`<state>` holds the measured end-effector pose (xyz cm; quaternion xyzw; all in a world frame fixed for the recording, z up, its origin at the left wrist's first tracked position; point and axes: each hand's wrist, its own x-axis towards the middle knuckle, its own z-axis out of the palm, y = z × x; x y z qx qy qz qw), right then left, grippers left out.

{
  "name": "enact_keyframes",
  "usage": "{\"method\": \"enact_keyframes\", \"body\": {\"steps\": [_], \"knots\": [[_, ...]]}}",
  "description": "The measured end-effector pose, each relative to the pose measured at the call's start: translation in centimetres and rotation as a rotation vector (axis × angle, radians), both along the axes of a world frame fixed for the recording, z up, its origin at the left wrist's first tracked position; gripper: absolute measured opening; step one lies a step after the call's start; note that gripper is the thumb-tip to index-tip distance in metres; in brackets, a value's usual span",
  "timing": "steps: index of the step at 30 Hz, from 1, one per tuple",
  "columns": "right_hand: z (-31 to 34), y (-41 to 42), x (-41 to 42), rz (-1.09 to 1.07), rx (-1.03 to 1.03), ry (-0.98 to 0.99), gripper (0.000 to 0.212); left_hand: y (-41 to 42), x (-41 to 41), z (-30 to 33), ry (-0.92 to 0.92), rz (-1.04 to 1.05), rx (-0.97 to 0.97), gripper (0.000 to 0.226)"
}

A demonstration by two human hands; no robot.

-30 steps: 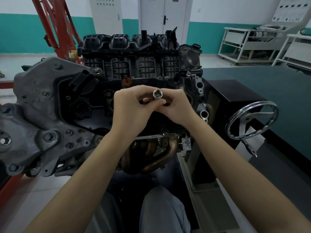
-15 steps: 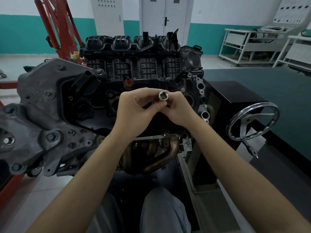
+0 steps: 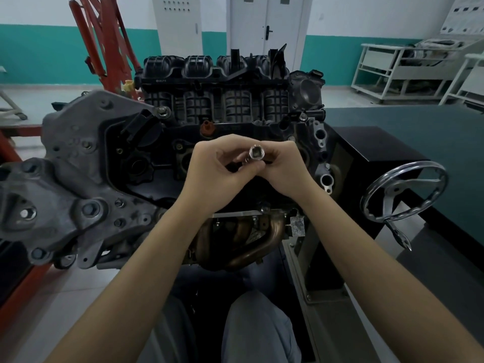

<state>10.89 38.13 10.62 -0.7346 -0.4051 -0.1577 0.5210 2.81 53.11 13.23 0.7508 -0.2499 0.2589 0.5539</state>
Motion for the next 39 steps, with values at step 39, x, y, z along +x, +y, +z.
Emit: {"method": "enact_keyframes", "body": {"steps": [39], "knots": [[0.1,-0.1,0.1,0.063,0.072,0.046,0.026,-1.1,-0.4,-0.1,-0.086,0.200,0.041,0.025]]}}
